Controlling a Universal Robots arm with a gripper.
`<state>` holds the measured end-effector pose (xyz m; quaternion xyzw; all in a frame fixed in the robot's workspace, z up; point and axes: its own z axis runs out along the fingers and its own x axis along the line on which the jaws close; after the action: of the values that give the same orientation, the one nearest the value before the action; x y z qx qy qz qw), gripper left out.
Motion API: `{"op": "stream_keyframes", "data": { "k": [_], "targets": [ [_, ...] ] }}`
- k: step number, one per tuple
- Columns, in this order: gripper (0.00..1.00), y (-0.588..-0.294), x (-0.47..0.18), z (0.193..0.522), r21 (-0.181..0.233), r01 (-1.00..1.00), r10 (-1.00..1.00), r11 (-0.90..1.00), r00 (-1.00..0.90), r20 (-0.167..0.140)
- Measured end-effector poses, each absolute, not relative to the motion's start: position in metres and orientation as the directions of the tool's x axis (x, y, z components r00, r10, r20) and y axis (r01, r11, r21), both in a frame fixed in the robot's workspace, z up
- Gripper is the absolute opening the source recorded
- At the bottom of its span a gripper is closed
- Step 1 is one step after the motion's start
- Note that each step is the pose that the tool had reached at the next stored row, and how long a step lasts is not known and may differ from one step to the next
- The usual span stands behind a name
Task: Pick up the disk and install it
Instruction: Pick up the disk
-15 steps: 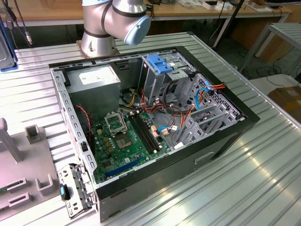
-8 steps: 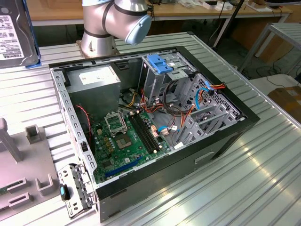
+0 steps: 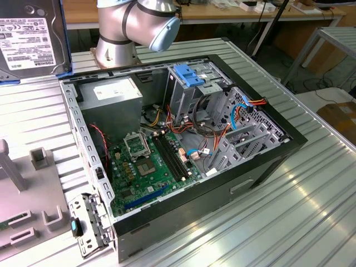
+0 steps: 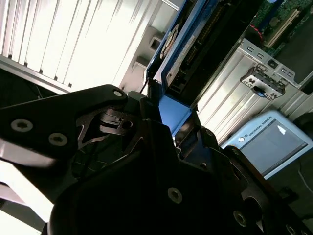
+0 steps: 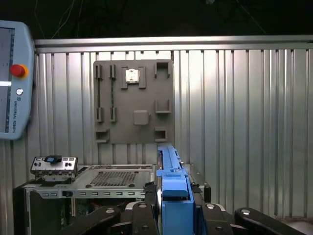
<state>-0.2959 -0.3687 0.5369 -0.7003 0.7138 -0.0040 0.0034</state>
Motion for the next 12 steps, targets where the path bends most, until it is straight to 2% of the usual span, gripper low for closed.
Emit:
{"op": "stream_keyframes", "data": {
  "k": [12],
  "targets": [
    [0.37,-0.369,-0.234,0.535,-0.01,-1.0,-1.0,0.019,-0.019,0.001]
  ]
}}
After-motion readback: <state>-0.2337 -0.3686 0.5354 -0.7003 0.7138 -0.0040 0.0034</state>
